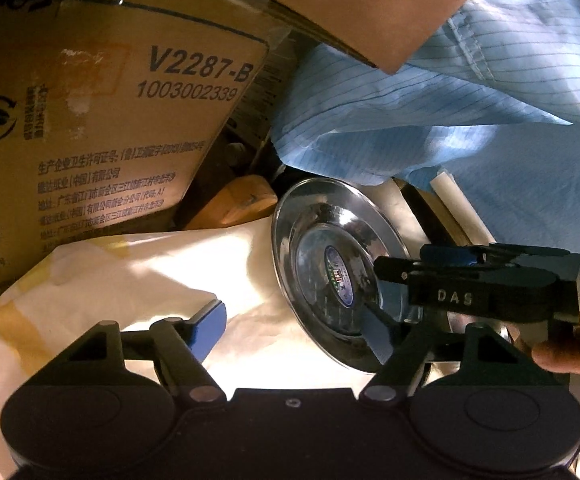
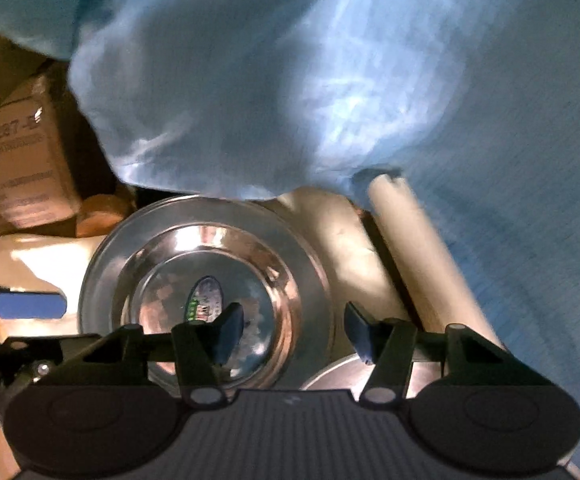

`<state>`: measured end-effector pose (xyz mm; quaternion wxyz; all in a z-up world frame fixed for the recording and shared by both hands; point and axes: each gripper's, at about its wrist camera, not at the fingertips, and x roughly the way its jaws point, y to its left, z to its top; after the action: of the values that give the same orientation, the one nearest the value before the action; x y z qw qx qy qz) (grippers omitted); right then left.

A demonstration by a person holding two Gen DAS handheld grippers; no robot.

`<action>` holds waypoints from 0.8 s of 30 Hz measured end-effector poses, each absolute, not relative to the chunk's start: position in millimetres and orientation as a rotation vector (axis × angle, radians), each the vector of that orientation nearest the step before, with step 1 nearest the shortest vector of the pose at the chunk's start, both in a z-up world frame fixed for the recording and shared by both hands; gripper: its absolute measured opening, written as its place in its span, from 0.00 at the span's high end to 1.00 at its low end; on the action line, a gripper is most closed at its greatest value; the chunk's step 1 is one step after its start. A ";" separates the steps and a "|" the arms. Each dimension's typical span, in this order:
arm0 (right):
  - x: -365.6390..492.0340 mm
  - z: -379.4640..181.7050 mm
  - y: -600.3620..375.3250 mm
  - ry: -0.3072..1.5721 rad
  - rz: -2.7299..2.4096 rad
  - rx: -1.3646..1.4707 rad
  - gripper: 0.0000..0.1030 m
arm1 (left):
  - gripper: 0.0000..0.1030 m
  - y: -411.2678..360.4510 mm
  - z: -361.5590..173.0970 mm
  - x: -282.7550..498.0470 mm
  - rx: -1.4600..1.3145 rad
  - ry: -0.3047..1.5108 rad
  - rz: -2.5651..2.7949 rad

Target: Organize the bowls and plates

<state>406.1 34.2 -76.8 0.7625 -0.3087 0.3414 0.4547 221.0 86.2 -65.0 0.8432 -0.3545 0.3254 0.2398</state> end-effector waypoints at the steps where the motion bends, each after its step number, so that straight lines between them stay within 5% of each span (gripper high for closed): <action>1: 405.7 -77.6 37.2 0.746 0.987 -0.678 0.41 | 0.28 86.5 -65.9 221.7 -0.750 0.688 0.508; 14: 405.2 -89.7 69.8 0.837 0.989 -0.789 0.42 | 0.83 83.9 -67.6 228.8 -0.773 0.715 0.452; 24: 416.6 -80.1 63.5 0.857 0.958 -0.703 0.73 | 0.86 85.9 -68.0 227.0 -0.785 0.725 0.456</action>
<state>416.6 63.5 -80.1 0.7434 -0.3210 0.3912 0.4373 227.0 85.9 -68.0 0.8358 -0.3709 0.3426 0.2154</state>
